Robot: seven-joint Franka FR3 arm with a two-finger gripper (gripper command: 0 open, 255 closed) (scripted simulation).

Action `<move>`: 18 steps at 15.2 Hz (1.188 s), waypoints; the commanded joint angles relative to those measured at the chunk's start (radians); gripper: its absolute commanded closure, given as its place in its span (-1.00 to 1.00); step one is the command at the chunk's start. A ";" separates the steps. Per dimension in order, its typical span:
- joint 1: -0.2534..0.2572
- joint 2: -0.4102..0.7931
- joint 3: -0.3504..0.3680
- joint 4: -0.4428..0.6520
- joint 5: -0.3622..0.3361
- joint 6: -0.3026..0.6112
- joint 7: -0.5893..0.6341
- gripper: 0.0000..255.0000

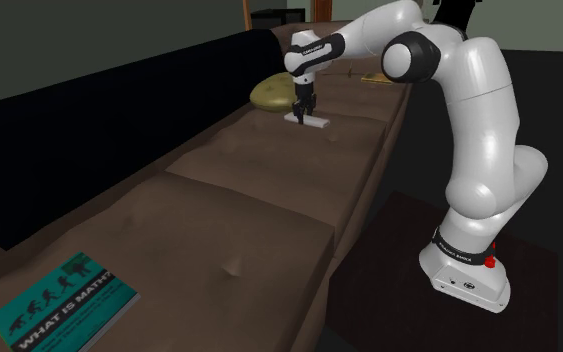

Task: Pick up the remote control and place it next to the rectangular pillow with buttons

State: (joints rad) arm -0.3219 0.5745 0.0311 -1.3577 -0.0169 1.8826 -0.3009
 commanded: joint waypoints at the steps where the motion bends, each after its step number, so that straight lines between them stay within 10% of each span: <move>1: 0.000 0.006 0.000 -0.019 0.000 0.025 0.001 1.00; 12: 0.000 0.016 0.000 -0.039 -0.001 0.056 0.001 1.00; 13: 0.000 0.016 0.000 -0.039 -0.001 0.056 0.001 -1.00; 18: 0.000 0.016 0.000 -0.039 -0.001 0.056 0.001 -1.00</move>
State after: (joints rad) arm -0.3216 0.5906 0.0308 -1.3968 -0.0176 1.9387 -0.3000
